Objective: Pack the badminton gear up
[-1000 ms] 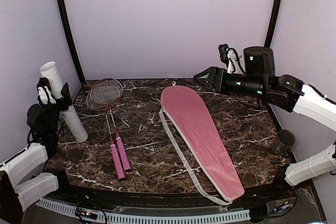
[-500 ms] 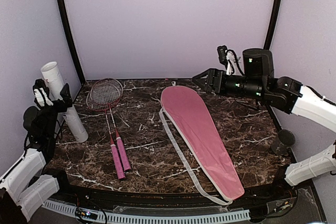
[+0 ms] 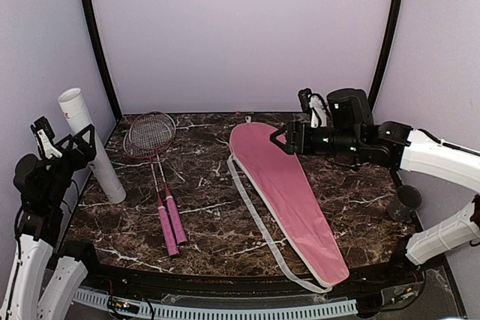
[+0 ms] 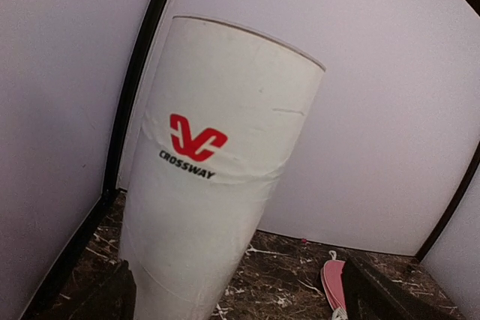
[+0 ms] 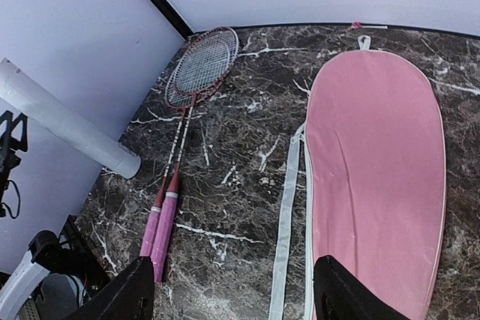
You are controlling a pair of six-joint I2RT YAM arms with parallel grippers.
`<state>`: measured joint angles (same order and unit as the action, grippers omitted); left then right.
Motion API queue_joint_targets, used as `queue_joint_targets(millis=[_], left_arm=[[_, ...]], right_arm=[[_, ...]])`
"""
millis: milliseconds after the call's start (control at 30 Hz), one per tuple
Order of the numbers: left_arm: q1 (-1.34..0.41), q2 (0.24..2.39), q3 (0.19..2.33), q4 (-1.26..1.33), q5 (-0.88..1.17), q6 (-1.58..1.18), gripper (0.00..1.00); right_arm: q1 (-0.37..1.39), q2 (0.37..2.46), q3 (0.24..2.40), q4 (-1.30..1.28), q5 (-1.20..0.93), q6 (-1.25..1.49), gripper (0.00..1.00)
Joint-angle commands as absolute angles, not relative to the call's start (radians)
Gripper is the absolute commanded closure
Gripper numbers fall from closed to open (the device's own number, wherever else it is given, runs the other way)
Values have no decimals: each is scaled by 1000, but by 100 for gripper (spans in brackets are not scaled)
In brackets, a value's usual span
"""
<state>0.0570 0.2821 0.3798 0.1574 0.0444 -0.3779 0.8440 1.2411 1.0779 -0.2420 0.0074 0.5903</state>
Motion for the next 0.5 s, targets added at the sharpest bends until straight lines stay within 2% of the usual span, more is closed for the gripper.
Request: queue_joint_targets(millis=[0, 333, 467], left_arm=[[59, 301, 467, -106, 202, -474, 3], [57, 315, 504, -230, 480, -375, 10], [-18, 354, 503, -221, 530, -341, 10]], right_arm=[[858, 1295, 1030, -246, 64, 548, 29], [976, 1538, 1026, -287, 212, 542, 29], [994, 1637, 1045, -301, 251, 560, 29]])
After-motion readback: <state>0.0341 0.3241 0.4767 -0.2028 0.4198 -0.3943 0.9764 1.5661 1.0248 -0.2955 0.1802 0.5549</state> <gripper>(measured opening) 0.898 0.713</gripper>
